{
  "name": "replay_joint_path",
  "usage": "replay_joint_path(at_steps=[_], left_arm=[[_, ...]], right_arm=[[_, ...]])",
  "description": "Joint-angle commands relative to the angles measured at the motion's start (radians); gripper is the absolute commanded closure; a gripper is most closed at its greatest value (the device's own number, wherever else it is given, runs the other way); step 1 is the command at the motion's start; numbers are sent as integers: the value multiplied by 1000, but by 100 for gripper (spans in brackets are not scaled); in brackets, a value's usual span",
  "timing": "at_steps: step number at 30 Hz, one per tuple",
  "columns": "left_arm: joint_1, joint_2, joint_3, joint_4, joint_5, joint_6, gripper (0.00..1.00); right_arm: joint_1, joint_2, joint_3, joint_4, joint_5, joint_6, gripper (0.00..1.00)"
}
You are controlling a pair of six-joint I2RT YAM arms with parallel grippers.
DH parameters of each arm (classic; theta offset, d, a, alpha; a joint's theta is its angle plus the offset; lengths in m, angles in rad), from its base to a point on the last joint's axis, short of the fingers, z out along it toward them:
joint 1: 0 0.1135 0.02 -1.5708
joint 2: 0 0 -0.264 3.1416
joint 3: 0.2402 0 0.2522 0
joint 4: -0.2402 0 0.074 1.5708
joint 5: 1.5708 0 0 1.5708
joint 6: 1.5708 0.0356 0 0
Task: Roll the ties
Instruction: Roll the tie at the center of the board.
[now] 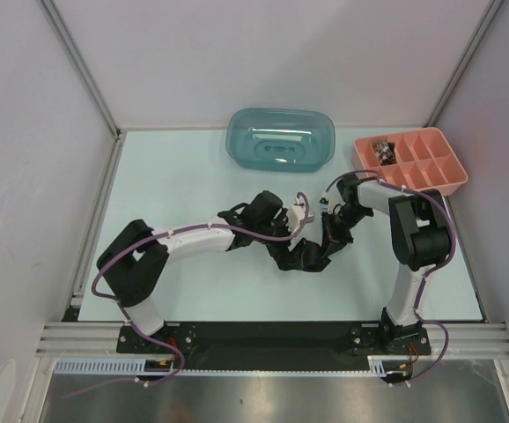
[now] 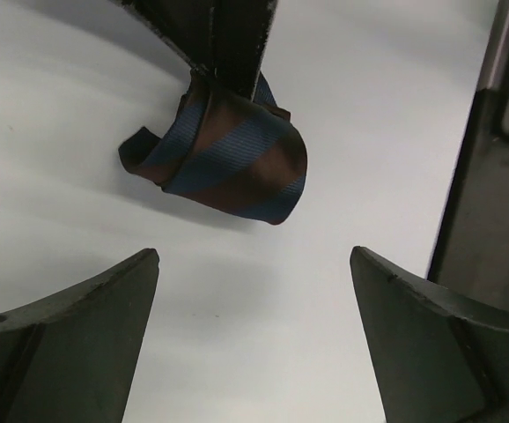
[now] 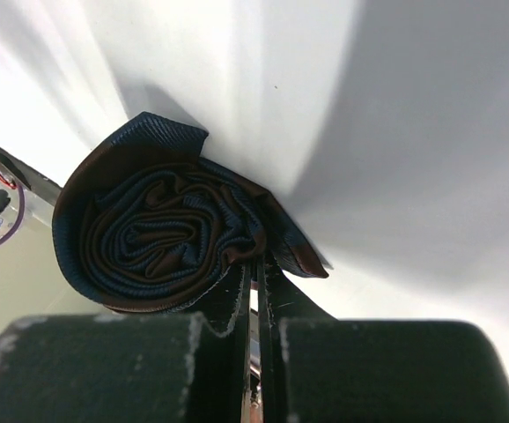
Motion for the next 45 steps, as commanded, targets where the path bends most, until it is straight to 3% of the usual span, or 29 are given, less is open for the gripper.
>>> replay_joint_path(at_steps=[1,6,11,15,18,19,22,25,31,45], left_arm=[[40,-62,0,25,51,-238,3],[51,-103,-47,47,36,-304,4],[54,-43,-23,60,28,-409,6],[54,-3,0,66,27,-398,9],[54,-43,-47,137,44,-297,8],[54,-69,-105,245,47,-260,6],[45,-134,-170,330,58,-77,1],[28,-120,-161,318,61,164,0],[-50,-56,-138,286,-7,433,1],[-73,78,-32,314,-81,479,0]], right_arm=[[36,58,-12,81,124,-3,100],[42,58,-11,92,105,-6,100],[47,67,-9,103,90,-1,100],[50,64,-6,104,73,-3,100],[50,58,-6,104,65,-6,100],[50,59,-6,106,62,-6,100],[50,62,-5,106,52,-14,100],[52,66,-3,106,46,-17,100],[52,72,3,101,33,-17,100],[50,78,20,92,19,-28,100]])
